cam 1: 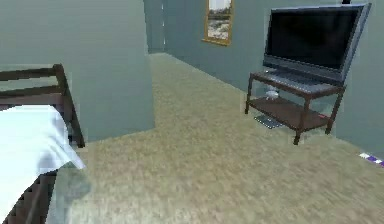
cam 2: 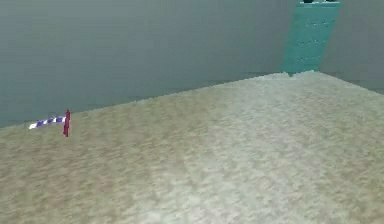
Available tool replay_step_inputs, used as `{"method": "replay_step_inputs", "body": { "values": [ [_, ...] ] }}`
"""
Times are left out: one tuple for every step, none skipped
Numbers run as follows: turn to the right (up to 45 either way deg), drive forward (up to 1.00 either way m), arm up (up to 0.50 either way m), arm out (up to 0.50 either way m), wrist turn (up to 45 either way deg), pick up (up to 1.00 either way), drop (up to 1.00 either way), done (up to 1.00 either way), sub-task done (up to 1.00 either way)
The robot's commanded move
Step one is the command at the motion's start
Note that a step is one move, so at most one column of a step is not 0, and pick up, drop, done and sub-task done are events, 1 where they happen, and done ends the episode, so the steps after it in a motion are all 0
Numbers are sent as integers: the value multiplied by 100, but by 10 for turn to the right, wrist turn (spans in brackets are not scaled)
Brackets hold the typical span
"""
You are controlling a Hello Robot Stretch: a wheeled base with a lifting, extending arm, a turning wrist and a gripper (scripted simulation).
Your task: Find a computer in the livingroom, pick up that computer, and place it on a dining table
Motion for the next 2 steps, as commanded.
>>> {"method": "replay_step_inputs", "body": {
  "values": [
    [0, 100, 0, 0, 0, 0, 0, 0, 0],
    [-30, 0, 0, 0, 0, 0, 0, 0, 0]
  ]
}}
